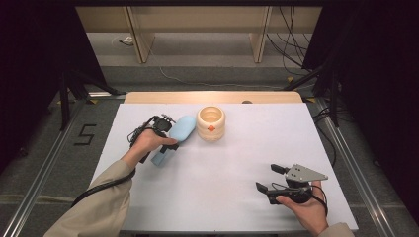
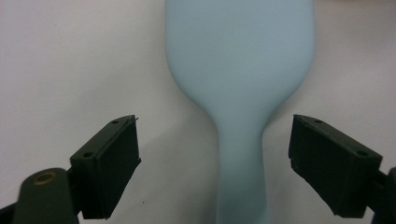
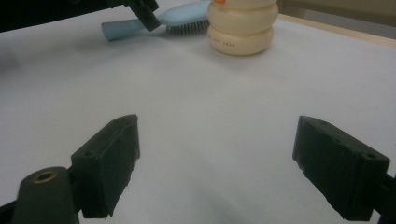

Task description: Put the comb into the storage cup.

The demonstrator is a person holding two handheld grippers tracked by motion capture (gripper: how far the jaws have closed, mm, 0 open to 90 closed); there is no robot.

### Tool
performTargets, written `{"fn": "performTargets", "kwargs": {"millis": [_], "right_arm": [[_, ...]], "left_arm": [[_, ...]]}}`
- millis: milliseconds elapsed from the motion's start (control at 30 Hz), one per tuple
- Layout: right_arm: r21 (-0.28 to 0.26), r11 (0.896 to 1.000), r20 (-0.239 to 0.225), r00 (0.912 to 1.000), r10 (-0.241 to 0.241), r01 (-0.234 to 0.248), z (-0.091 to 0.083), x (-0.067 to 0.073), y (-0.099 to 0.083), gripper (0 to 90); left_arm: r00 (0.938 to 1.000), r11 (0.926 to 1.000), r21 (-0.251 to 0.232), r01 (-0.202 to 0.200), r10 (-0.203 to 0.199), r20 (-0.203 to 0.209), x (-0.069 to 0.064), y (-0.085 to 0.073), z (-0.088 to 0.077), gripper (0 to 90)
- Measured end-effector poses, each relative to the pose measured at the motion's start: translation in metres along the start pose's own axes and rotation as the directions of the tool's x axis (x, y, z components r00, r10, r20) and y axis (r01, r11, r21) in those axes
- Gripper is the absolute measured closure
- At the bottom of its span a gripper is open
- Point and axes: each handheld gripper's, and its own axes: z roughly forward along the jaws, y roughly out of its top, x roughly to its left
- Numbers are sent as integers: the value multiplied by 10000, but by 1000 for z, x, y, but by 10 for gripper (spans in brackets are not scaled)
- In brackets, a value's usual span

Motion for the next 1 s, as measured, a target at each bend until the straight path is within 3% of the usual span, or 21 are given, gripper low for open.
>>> {"fn": "performTargets", "kwargs": {"millis": [433, 1000], "right_arm": [[6, 10000, -7, 10000, -17, 17, 0, 0, 0, 159], [30, 10000, -15, 10000, -26, 26, 0, 0, 0, 159]], "left_arm": [[9997, 9995, 240, 208, -211, 131, -2, 1, 3, 307], [9979, 9974, 449, 566, -579, 280, -2, 3, 5, 431]]}}
